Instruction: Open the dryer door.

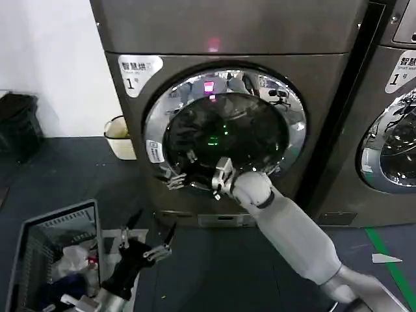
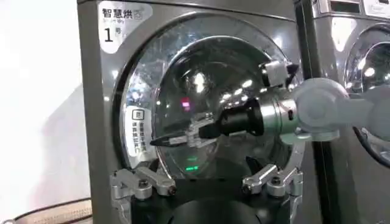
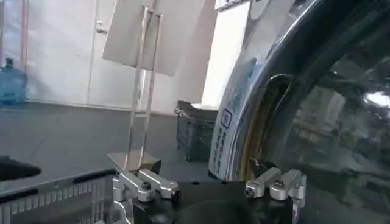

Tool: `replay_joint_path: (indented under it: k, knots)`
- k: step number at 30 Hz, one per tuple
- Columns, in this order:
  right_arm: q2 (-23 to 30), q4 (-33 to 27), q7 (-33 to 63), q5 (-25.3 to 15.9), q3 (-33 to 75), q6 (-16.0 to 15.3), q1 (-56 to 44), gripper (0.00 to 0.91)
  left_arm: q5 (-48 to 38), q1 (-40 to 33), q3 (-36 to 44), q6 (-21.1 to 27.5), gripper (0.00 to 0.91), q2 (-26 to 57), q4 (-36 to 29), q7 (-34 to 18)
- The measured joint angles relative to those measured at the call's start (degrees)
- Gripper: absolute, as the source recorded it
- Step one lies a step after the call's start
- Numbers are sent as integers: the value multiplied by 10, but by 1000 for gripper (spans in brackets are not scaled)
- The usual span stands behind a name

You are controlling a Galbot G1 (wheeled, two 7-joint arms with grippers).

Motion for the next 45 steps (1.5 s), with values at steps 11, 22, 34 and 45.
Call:
replay_joint_path:
  k: [11,22,34,45]
  knots:
    - [17,-22,1,3,-16,0,19,907,7,-2,0,19,907,-1,-1,10]
    - [0,0,-45,58,-21,2,6,907,32,-9,-12,62,907,7,-4,4]
    - [-35,48,-122,89,2,-2,-22,907,9,-22,-70,124,907,27,-12,56]
    - [-63,75,-196,128,13,21,-48,907,-59,-42,-151,153,907,45,-4,127]
